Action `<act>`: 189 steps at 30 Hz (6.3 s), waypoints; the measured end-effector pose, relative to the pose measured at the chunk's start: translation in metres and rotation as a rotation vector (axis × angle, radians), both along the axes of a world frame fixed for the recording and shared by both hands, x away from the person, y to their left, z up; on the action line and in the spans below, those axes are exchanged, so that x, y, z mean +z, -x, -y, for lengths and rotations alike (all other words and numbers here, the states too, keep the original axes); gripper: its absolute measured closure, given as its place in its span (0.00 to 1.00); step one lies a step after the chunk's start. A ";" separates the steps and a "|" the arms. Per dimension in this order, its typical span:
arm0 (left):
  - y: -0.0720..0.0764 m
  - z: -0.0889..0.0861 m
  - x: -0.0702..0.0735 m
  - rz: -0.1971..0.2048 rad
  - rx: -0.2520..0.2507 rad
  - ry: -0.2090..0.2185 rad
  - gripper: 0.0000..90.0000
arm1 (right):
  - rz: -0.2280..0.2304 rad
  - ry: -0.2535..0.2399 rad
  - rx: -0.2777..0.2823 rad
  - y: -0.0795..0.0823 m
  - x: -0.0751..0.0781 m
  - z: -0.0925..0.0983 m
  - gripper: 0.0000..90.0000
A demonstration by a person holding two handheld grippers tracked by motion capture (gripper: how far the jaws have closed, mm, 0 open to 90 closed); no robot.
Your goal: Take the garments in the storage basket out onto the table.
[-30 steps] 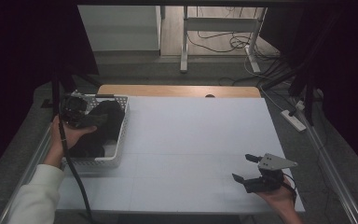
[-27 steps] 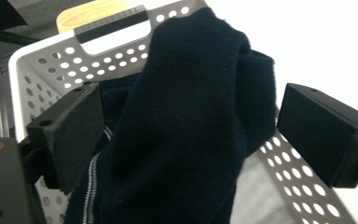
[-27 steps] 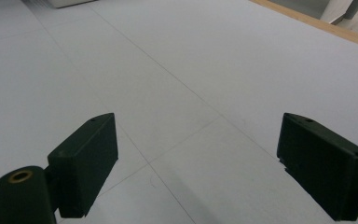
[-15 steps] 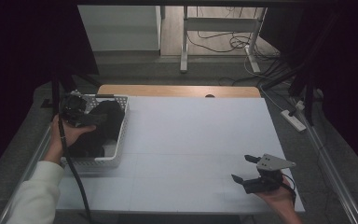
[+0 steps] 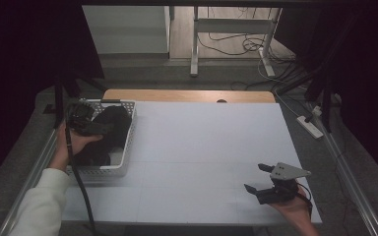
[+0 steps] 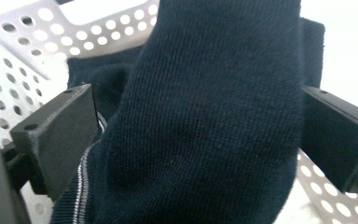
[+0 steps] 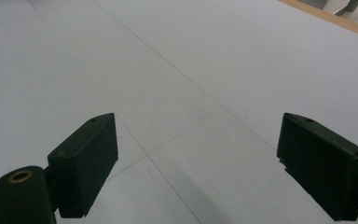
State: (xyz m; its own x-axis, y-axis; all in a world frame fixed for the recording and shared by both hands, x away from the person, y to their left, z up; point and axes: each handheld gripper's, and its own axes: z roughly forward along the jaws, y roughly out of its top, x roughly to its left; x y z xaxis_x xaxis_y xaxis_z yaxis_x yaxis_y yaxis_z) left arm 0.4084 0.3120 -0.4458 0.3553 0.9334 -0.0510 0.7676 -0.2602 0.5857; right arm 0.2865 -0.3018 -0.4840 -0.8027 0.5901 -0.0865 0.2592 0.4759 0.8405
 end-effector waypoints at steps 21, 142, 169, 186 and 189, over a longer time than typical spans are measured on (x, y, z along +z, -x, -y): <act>-0.018 0.009 -0.027 -0.087 -0.019 -0.037 0.04 | -0.005 0.029 0.004 0.001 -0.002 -0.002 0.13; 0.063 -0.012 0.057 0.367 0.030 0.222 0.80 | -0.020 0.054 -0.011 -0.002 -0.006 0.000 0.13; 0.084 -0.007 0.080 0.453 0.009 0.272 0.80 | 0.004 0.046 -0.050 0.000 -0.004 0.002 0.14; 0.094 -0.003 0.091 0.489 -0.025 0.348 0.81 | -0.013 0.025 -0.050 -0.001 -0.004 0.004 0.14; 0.096 -0.001 0.094 0.487 -0.032 0.351 0.81 | -0.017 0.024 -0.054 -0.001 -0.005 0.004 0.14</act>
